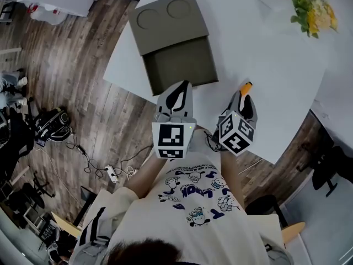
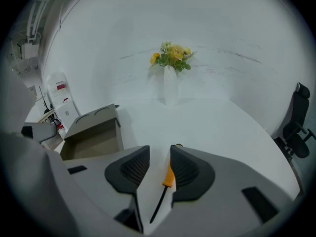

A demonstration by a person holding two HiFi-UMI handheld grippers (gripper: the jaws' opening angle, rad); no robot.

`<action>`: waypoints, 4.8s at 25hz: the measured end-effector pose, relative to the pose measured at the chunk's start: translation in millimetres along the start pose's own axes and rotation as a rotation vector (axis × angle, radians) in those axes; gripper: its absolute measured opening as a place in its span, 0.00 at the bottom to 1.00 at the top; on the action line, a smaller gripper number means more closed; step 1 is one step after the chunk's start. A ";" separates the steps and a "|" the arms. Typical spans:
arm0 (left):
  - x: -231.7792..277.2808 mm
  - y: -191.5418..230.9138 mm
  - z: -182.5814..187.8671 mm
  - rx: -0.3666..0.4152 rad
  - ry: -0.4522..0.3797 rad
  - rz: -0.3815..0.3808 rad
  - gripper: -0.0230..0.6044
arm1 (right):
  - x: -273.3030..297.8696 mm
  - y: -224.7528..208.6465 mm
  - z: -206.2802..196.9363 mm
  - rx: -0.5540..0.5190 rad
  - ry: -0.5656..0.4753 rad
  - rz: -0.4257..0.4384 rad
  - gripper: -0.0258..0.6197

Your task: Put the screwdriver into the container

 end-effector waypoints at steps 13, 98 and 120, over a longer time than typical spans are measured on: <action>17.8 2.6 -15.1 -0.024 0.074 0.010 0.07 | 24.9 -15.6 -18.2 0.033 0.110 -0.043 0.27; -79.8 67.9 17.2 -0.205 -0.221 0.296 0.07 | -25.6 141.6 83.8 -0.043 -0.002 0.437 0.21; -32.2 93.2 2.8 -0.263 -0.119 0.310 0.07 | 36.5 183.4 48.8 0.059 0.210 0.407 0.21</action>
Point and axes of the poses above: the fingertips, and each gripper's own axes: x forward along the fingers, y to its left, z out of its top, the point moved 10 cm from there along -x, backward along the fingers, and after that the axes turned 8 degrees about -z, right-handed, at the moved point
